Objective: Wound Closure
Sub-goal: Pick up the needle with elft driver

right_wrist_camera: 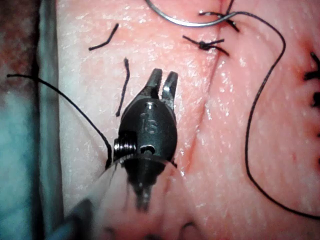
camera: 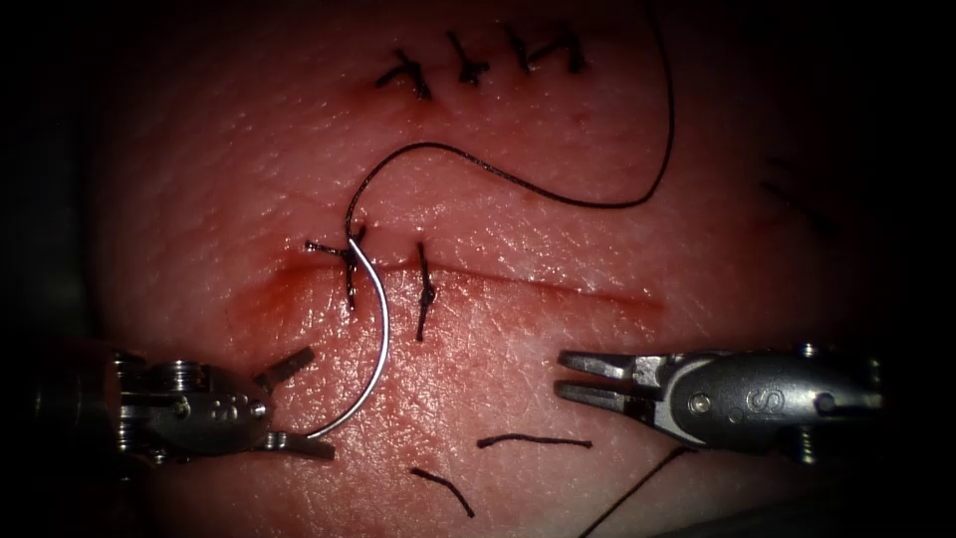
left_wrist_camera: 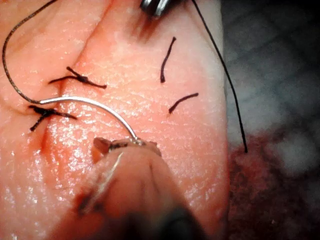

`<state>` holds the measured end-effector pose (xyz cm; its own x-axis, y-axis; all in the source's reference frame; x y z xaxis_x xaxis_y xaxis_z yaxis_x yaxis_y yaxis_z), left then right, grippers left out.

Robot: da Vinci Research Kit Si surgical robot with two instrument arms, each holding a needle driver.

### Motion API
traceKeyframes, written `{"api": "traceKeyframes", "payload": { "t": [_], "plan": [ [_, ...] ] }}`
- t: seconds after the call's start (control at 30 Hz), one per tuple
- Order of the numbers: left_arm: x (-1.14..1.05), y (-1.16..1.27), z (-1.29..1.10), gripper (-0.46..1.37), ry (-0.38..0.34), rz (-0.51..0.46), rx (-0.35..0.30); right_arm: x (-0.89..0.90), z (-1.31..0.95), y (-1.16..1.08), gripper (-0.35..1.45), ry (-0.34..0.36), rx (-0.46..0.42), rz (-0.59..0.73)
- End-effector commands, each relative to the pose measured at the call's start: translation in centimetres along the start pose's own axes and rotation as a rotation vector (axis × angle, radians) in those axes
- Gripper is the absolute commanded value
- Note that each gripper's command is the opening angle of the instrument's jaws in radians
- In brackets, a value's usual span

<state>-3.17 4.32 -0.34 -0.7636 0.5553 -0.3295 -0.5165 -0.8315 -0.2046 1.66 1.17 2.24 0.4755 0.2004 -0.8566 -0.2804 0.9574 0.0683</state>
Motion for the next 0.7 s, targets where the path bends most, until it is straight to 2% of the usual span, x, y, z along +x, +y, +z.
{"api": "traceKeyframes", "payload": {
  "t": [0.03, 0.3, 0.7],
  "plan": [
    [-0.01, 0.02, 0.02, 0.65, -0.007, 0.001, -0.007, 0.00, 0.00, 0.00, -0.18, 0.000, -0.005, 0.000],
    [-0.07, 0.11, 0.12, 0.70, -0.015, 0.008, -0.030, 0.00, 0.00, 0.00, -0.19, 0.000, -0.005, 0.000],
    [-0.07, 0.05, 0.18, 0.78, -0.021, 0.006, -0.036, 0.02, -0.02, -0.03, -0.22, 0.000, -0.005, 0.000]
  ]
}}
